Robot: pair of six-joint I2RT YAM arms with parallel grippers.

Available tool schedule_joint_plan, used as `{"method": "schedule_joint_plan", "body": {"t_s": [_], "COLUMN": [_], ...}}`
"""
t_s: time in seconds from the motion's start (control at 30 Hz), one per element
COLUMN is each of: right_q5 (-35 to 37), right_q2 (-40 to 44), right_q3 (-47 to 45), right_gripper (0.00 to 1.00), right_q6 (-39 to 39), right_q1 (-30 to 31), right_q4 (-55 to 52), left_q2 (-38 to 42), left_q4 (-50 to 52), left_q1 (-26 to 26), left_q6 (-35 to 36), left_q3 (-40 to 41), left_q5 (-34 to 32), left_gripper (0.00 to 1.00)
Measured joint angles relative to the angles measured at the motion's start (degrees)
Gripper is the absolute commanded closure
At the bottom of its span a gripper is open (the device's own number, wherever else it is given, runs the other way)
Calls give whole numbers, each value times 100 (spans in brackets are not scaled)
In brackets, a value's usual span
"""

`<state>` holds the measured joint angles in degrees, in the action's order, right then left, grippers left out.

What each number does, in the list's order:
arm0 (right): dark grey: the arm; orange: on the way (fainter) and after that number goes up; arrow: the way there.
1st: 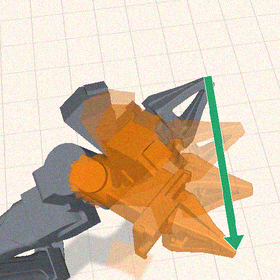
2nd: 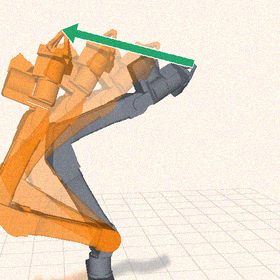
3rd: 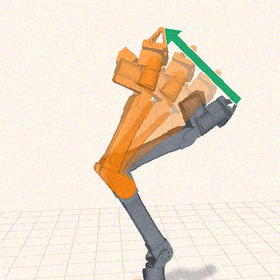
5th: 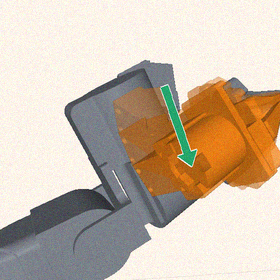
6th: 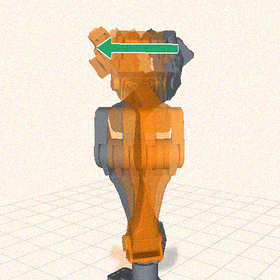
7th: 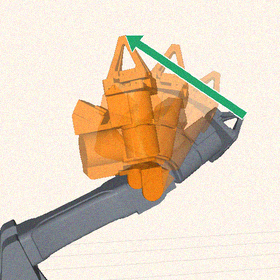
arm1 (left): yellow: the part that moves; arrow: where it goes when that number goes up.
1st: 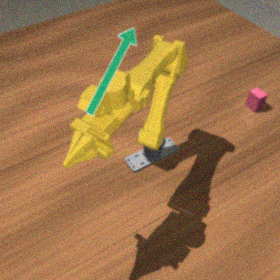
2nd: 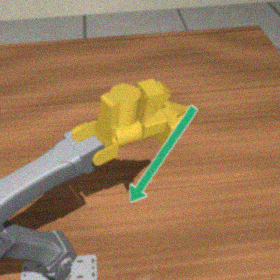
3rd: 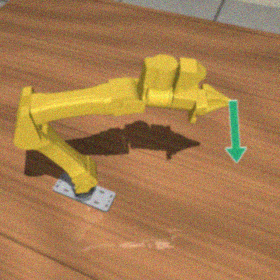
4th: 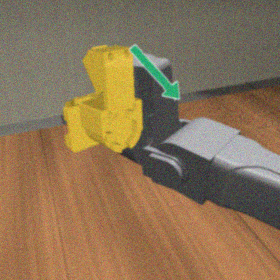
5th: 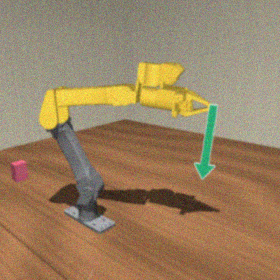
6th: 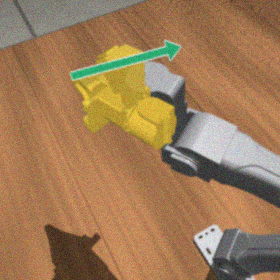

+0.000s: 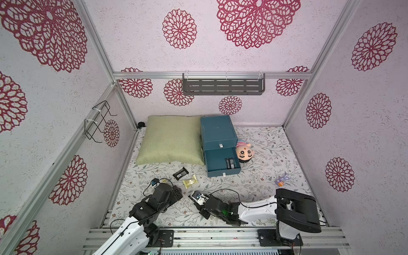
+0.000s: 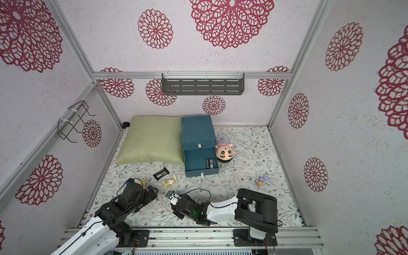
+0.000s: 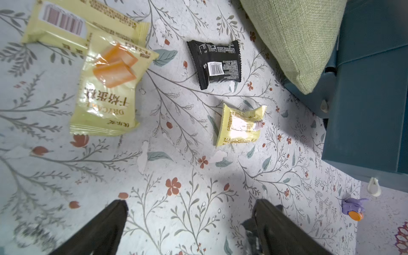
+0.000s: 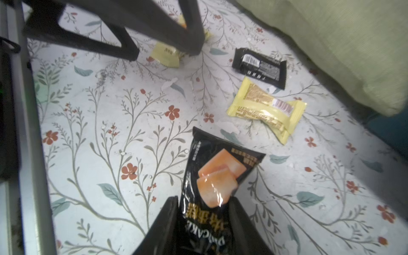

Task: Place the cookies into the drawer by color
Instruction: Pick up the cookie at the center of the board, then place the cookie in the drawer.

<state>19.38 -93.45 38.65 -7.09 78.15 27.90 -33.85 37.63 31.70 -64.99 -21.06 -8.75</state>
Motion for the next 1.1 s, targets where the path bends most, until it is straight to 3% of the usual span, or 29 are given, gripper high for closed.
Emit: {"method": "schedule_joint_plan", "body": {"t_s": [0.27, 0.53, 0.97, 1.07, 1.1], "right_q5": [57, -61, -516, -658, -706], "right_q2": [1178, 2170, 2332, 2157, 2085], "right_q3": [-2, -4, 103, 269, 328], "right_gripper": [67, 67, 66, 55, 47], "right_q6": [0, 4, 7, -13, -50], "right_q1": [-319, -1434, -2997, -3217, -3279], "right_q4": [-367, -820, -1523, -1591, -1622], "left_q2": [72, -79, -765, -933, -977], "left_q4": [81, 85, -341, -479, -533], "left_q1": [-15, -17, -26, -26, -26], "left_q6": [0, 22, 111, 129, 133], "left_q3": [0, -61, -247, -247, -247], "left_q5": [-85, -83, 55, 125, 162], "left_gripper": [2, 3, 3, 3, 3]}}
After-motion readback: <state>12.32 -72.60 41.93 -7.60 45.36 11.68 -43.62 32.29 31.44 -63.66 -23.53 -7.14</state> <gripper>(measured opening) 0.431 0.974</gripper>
